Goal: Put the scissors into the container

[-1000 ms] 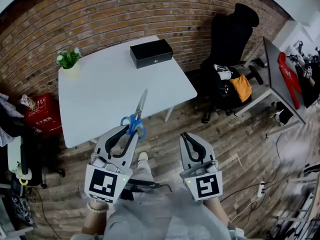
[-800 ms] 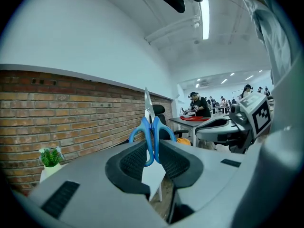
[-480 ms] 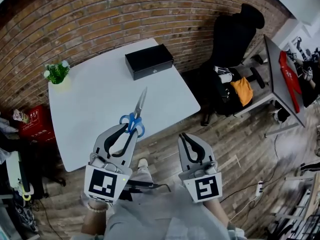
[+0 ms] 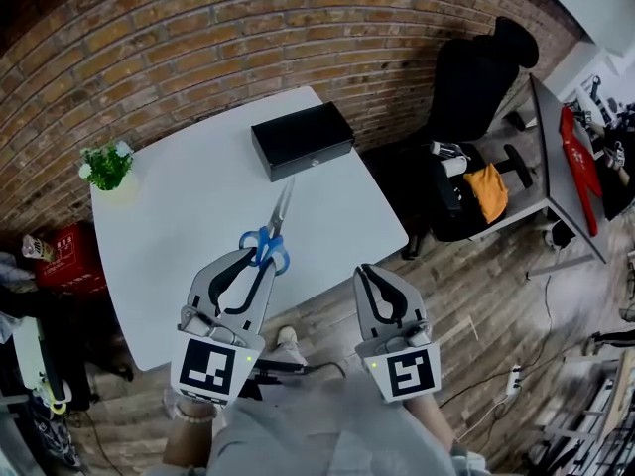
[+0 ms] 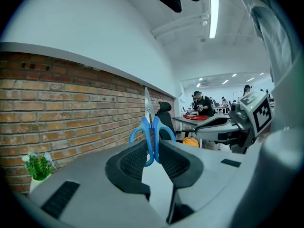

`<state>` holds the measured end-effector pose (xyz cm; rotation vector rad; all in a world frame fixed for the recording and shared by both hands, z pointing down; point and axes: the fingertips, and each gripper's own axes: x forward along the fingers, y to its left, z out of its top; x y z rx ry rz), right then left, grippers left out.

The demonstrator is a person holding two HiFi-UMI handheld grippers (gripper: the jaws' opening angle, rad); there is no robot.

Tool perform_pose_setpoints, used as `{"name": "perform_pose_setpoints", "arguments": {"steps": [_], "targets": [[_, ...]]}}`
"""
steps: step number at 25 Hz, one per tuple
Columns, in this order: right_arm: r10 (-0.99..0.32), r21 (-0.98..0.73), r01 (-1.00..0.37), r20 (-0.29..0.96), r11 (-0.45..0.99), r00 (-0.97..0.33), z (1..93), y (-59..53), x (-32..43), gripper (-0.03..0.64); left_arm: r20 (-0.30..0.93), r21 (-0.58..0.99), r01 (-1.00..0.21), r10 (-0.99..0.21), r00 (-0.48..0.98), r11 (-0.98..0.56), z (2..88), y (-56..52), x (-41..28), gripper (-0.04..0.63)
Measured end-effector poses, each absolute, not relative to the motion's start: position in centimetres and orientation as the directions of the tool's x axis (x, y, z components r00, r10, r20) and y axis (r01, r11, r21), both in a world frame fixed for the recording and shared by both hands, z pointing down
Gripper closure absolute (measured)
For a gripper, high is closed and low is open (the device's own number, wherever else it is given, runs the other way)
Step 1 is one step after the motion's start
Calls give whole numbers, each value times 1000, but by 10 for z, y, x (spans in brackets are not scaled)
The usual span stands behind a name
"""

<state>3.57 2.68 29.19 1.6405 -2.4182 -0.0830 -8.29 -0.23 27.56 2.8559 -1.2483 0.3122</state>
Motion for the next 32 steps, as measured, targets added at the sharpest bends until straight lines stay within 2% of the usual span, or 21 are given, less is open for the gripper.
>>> {"name": "perform_pose_setpoints", "arguments": {"steps": [25, 32], "targets": [[-919, 182, -906, 176, 383, -353, 308, 11, 31, 569, 172, -57, -744, -740, 650, -666, 280, -22, -89, 503], [-912, 176, -902, 192, 395, -362, 321, -32, 28, 569, 187, -45, -754, -747, 638, -655, 291, -61, -95, 503]]}}
